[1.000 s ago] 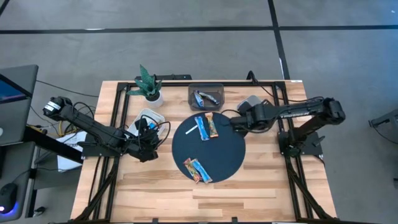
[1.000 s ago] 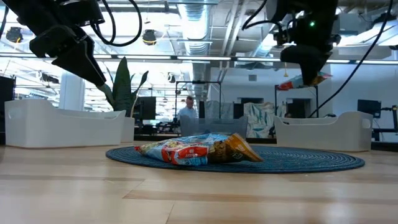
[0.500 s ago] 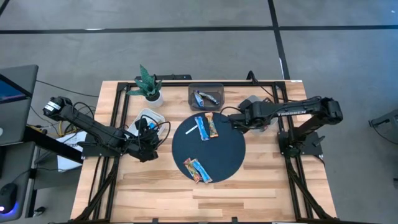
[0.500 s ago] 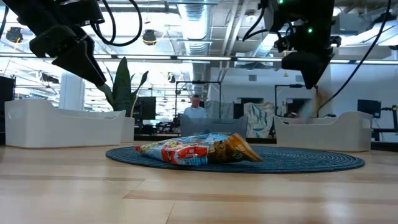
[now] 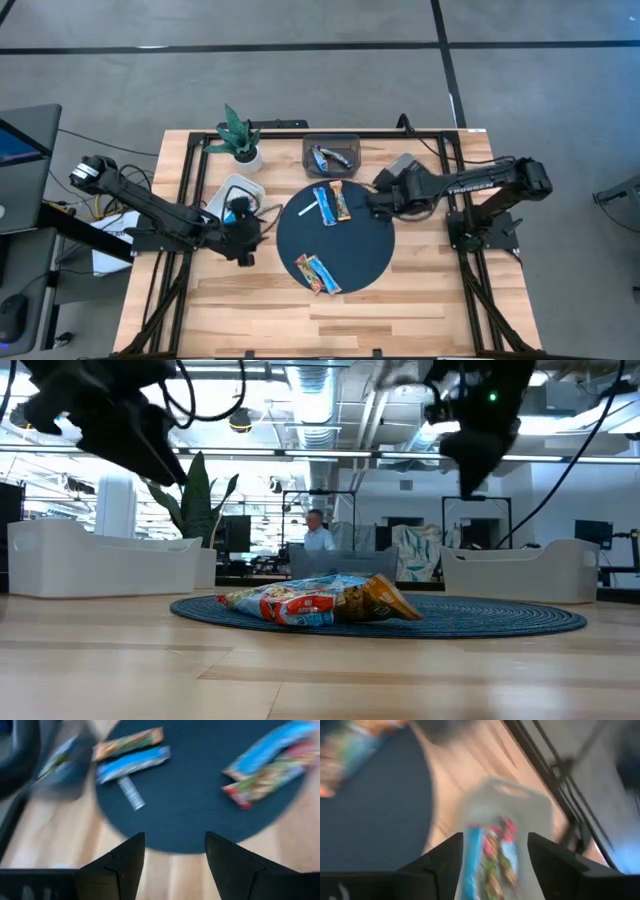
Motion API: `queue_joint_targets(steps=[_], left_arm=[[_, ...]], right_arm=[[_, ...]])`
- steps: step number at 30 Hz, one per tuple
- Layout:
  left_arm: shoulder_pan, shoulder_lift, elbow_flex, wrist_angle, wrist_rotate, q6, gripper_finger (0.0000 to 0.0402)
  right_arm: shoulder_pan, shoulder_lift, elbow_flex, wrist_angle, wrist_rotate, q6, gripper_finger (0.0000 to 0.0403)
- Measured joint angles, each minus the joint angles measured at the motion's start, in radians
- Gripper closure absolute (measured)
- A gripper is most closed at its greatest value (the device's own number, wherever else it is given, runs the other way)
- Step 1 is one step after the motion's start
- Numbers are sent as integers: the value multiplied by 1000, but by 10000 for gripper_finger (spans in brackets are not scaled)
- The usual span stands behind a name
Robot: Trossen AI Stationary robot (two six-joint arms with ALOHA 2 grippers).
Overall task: Pick and place Granola Bars by type
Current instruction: Put the blue granola bar into the black bin
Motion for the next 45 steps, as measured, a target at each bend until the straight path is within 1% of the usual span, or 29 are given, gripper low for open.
queue_joint_targets(steps=[5,8,14,21,27,36,41,45], left_arm=[[-1,66,0,168,169,206,200],[-1,128,0,258,246,295,200],[-1,261,0,400,319,457,200],[28,392,0,548,397,556,200],[103,413,0,600,387,599,200],[291,414,1,649,376,625,200],[365,414,1,665,375,628,200],[396,414,1,690,374,628,200]], right_arm=[[113,0,0,213,1,-213,192],[176,0,0,304,-1,-297,196],[265,49,2,422,-4,-370,202],[299,169,0,456,-8,-429,208],[274,252,1,472,-6,-416,216],[250,330,0,464,-17,-321,230],[252,369,0,490,-127,-290,235],[257,407,-17,572,-213,-322,237]])
